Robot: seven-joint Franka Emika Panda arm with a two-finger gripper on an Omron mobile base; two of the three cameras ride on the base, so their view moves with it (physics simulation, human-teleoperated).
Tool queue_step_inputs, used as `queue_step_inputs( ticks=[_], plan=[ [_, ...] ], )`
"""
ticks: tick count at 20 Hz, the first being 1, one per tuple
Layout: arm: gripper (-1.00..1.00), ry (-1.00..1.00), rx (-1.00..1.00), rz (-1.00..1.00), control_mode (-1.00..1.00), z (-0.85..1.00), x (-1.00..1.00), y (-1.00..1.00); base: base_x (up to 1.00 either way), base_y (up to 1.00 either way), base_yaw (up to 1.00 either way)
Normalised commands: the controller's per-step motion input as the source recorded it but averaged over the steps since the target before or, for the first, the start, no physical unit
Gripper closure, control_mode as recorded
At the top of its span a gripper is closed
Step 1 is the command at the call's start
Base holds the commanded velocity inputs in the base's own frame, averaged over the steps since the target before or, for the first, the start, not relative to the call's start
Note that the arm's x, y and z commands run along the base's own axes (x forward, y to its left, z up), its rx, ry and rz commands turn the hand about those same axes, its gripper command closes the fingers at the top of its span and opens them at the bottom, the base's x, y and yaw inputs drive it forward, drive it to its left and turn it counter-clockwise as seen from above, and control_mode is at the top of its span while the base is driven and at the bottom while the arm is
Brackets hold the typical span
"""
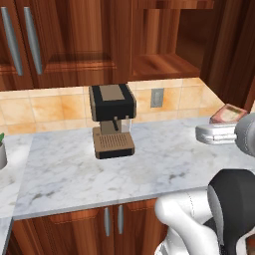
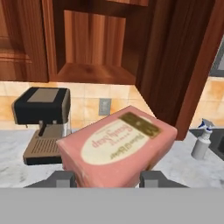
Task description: Locate and retrieve the spray and bar soap from the cabinet. Place them next to the sink.
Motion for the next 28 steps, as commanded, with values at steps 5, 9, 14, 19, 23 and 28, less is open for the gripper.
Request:
queue_step_inputs(
  ticks=[5,9,14,19,23,28],
  plan=[
    [1.0,0.0,0.0,0.0,-1.0,0.0,-0.23,-0.01,0.0,0.0,0.0],
    [1.0,0.0,0.0,0.0,-1.0,-0.02,-0.29,-0.04,0.0,0.0,0.0],
    [1.0,0.0,0.0,0.0,-1.0,-0.03,-0.42,-0.04,0.0,0.0,0.0],
    [1.0,0.0,0.0,0.0,-1.0,0.0,-0.26,-0.18,0.0,0.0,0.0],
    [1.0,0.0,0.0,0.0,-1.0,0.0,-0.29,-0.31,0.0,0.0,0.0],
    [1.0,0.0,0.0,0.0,-1.0,-0.01,-0.24,-0.29,0.0,0.0,0.0]
  ],
)
